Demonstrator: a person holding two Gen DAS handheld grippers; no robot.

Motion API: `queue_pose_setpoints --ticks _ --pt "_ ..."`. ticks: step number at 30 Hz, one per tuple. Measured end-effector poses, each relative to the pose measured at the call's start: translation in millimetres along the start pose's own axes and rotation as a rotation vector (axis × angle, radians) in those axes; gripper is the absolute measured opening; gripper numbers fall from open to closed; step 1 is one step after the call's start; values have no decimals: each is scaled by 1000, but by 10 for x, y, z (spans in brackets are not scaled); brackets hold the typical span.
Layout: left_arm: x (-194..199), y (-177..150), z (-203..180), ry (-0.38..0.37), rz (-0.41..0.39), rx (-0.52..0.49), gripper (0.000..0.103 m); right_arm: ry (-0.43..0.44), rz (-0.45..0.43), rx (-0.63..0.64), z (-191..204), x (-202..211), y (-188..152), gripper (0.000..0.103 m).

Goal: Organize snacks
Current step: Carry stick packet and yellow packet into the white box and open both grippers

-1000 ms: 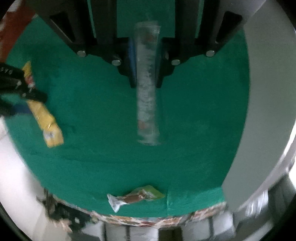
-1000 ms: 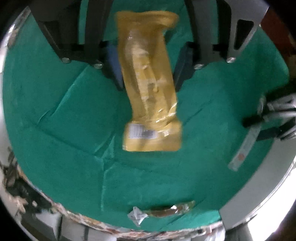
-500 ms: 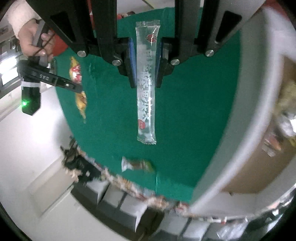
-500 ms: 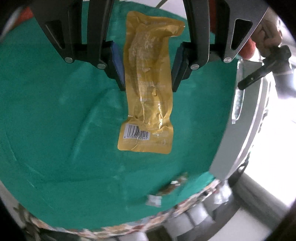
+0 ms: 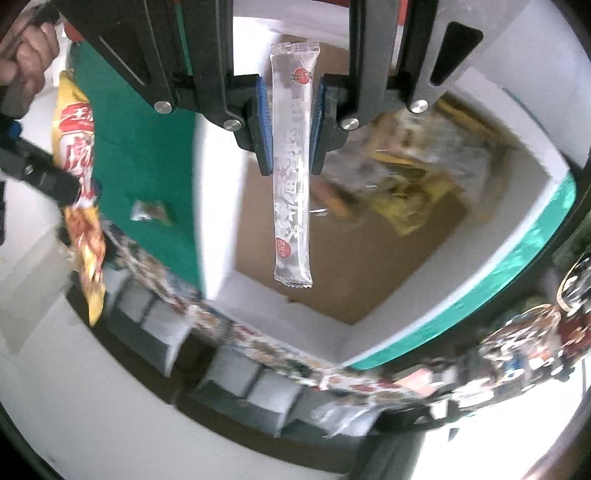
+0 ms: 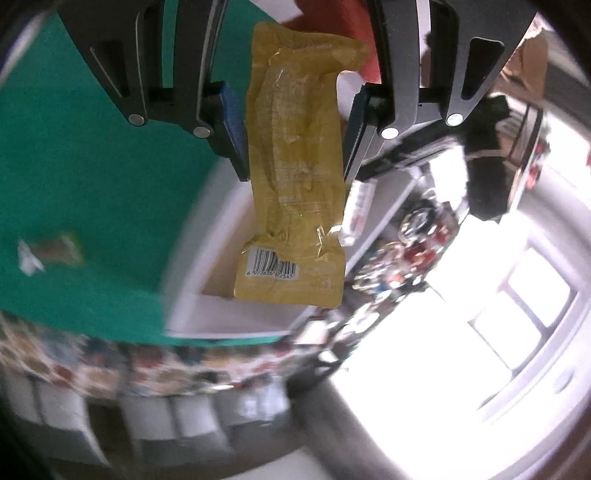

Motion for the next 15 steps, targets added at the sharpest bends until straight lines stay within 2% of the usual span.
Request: queue_pose_setpoints --ticks 2,4,5,6,8,10,13,15 --pt "-45 -74 207 53 12 12 19 1 16 18 166 -280 78 51" --pt "-119 -126 356 135 10 26 23 -3 33 16 178 -508 66 55" --pt "-143 -162 466 167 13 36 40 -17 47 15 157 -628 71 64" --pt "-182 -198 513 187 19 42 62 -48 70 7 139 -708 7 68" --pt "-178 -258 572 226 -2 54 79 -68 91 -19 36 -756 -91 69" --pt "-95 -298 559 233 -42 56 80 -58 75 -44 -107 -676 -180 69" --pt "-52 -296 382 182 -62 43 81 -118 17 -52 -444 -424 -333 75" --pt "-12 -301 129 147 -82 12 84 -193 -18 -56 -780 -209 -557 77"
Point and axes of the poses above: each gripper's, at about its wrist camera, not at the fingertips, and x roughly against the way its jaws point, z to its left, y to its top, the point moved 7 cm from there along -x, roughly the way its jaws point, and after that the axes turned 11 degrees about z, right-handed, at the moved point
